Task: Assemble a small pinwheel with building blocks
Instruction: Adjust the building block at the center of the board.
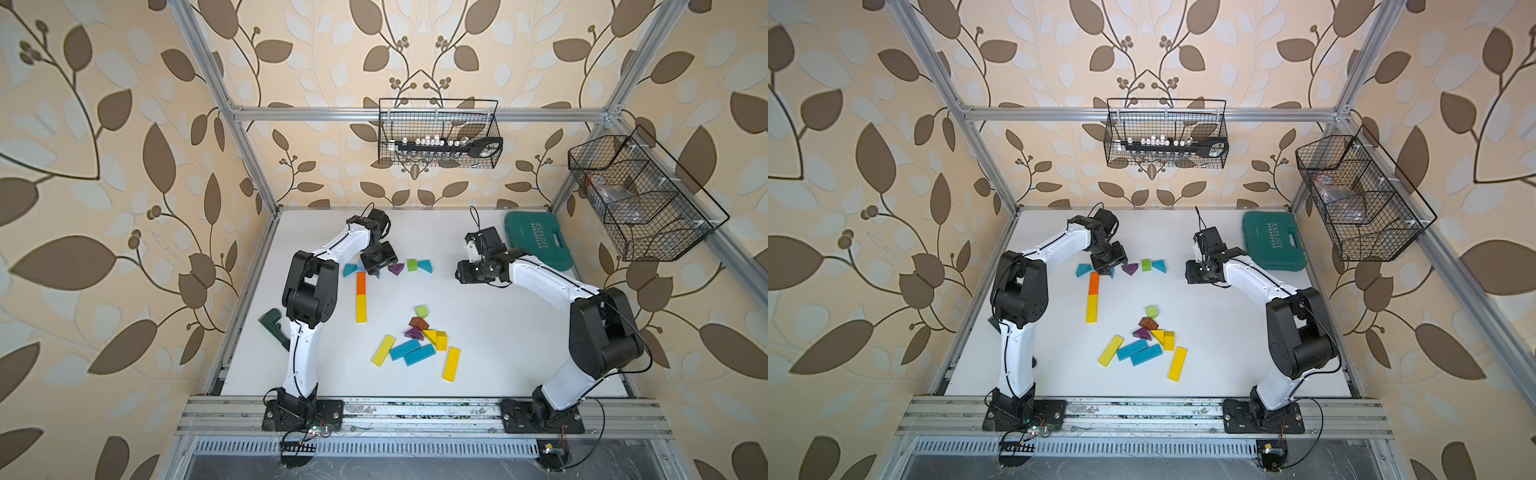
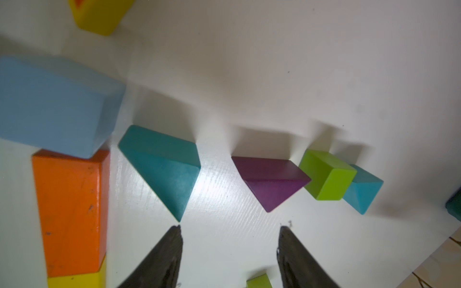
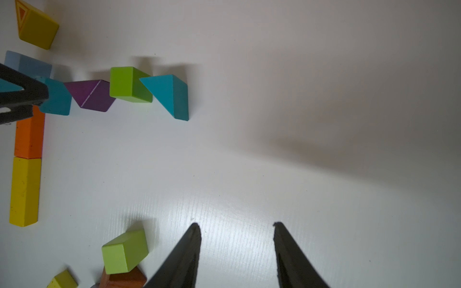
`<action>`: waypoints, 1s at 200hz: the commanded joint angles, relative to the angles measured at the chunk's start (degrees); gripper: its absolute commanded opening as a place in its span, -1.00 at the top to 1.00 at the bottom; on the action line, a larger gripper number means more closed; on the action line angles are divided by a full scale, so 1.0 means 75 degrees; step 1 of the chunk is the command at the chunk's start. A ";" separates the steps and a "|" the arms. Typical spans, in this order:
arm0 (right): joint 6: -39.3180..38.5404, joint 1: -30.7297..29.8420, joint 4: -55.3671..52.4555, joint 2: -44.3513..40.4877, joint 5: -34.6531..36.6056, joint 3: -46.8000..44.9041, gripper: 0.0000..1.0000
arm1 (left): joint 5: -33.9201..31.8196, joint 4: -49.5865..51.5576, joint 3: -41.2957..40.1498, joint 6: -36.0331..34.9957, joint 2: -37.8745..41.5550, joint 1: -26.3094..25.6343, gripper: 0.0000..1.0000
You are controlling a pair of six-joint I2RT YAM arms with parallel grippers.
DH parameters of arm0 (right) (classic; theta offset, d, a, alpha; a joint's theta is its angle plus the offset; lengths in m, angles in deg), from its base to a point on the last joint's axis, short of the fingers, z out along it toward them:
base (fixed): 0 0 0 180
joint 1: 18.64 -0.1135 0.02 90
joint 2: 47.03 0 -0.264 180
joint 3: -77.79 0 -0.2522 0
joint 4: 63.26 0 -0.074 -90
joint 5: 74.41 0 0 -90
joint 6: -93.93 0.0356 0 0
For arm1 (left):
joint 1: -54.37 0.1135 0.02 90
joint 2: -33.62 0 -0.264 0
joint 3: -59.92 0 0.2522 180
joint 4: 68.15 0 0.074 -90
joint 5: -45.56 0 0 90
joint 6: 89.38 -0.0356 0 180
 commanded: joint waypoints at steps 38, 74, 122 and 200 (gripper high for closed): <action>-0.0086 0.0108 0.0297 -0.0007 -0.0394 -0.0181 0.00 | 0.0335 0.0038 0.0785 -0.0198 -0.0497 -0.0109 -0.01; -0.0085 0.0143 0.0314 0.0004 -0.0444 -0.0206 0.00 | 0.0506 -0.0071 0.0887 -0.0229 -0.0707 -0.0116 0.05; -0.0094 0.0186 0.0368 0.0022 -0.0481 -0.0246 0.00 | 0.0694 -0.0258 0.0923 -0.0238 -0.0814 -0.0152 0.09; -0.0079 0.0210 0.0445 0.0126 -0.0602 -0.0261 -0.01 | 0.0923 -0.0364 0.1046 -0.0286 -0.0985 -0.0203 0.14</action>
